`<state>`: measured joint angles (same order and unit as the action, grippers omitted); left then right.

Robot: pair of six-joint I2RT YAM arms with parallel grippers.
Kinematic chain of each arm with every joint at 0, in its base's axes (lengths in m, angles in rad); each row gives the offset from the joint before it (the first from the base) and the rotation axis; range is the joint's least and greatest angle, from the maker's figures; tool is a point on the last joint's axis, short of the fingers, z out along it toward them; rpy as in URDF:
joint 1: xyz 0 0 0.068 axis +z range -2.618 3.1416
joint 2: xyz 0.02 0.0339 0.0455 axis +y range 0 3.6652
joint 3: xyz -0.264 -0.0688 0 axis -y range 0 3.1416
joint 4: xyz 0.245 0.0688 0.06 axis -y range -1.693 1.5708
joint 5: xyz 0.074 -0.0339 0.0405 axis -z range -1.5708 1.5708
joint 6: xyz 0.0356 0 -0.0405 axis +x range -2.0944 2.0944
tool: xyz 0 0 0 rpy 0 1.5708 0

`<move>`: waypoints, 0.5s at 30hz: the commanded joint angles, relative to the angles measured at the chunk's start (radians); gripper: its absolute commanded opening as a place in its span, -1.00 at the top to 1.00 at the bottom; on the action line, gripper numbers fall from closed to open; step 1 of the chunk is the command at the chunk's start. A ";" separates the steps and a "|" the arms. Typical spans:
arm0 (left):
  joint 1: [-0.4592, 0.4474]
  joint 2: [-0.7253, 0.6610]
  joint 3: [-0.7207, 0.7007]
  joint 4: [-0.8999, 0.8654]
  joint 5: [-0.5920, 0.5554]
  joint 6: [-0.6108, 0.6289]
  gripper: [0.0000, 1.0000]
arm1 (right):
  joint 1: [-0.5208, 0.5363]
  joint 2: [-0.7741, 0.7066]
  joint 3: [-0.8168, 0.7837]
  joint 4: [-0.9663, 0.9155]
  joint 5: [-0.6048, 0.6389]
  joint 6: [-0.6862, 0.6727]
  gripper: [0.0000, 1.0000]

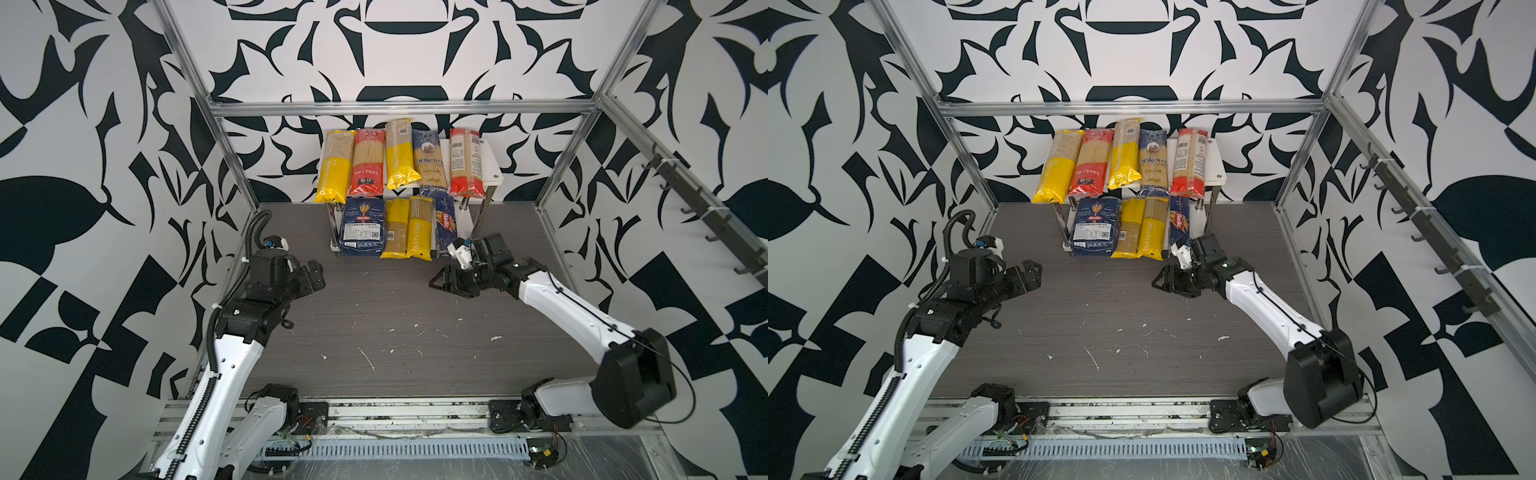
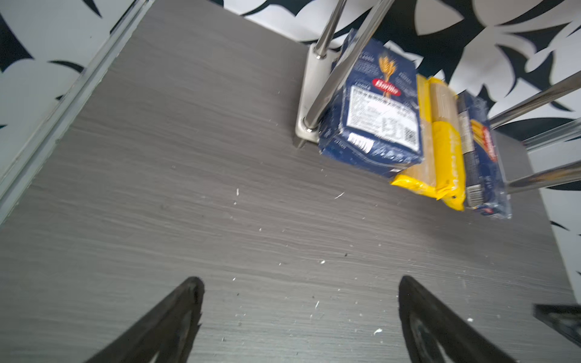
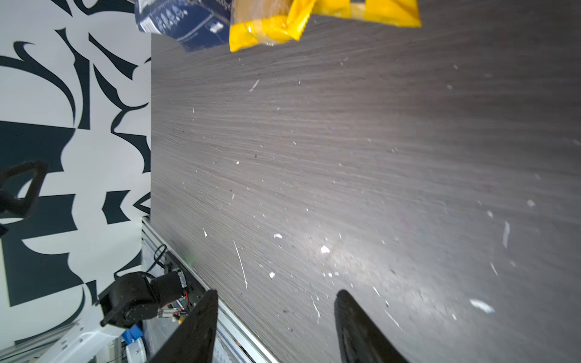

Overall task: Arrange pasta packages on shelves
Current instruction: Reset both arms

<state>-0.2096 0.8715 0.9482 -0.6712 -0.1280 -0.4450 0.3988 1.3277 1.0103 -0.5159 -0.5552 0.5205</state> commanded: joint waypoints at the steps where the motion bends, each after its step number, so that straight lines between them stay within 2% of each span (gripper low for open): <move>1: 0.004 -0.006 -0.031 -0.001 -0.066 0.003 -0.98 | -0.001 -0.102 -0.022 -0.066 0.075 -0.065 -0.25; 3: 0.004 -0.011 -0.040 0.012 -0.102 0.011 -0.98 | -0.002 -0.140 -0.025 -0.132 0.134 -0.106 -0.27; 7: 0.004 -0.031 -0.078 0.084 -0.156 0.043 -0.99 | -0.005 -0.184 -0.025 -0.241 0.328 -0.189 -0.38; 11: 0.004 -0.030 -0.130 0.166 -0.190 0.068 -0.99 | -0.010 -0.248 -0.068 -0.241 0.529 -0.227 -0.48; 13: 0.004 -0.036 -0.162 0.213 -0.210 0.075 -0.98 | -0.017 -0.293 -0.102 -0.204 0.599 -0.242 -0.65; 14: 0.004 -0.044 -0.184 0.247 -0.220 0.084 -0.98 | -0.020 -0.320 -0.121 -0.178 0.629 -0.257 -0.97; 15: 0.004 -0.052 -0.206 0.280 -0.228 0.097 -0.98 | -0.021 -0.347 -0.146 -0.142 0.646 -0.271 -0.98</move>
<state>-0.2085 0.8440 0.7864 -0.5018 -0.3019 -0.3851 0.3855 1.0485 0.8959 -0.7090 -0.0723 0.3134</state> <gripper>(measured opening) 0.992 0.968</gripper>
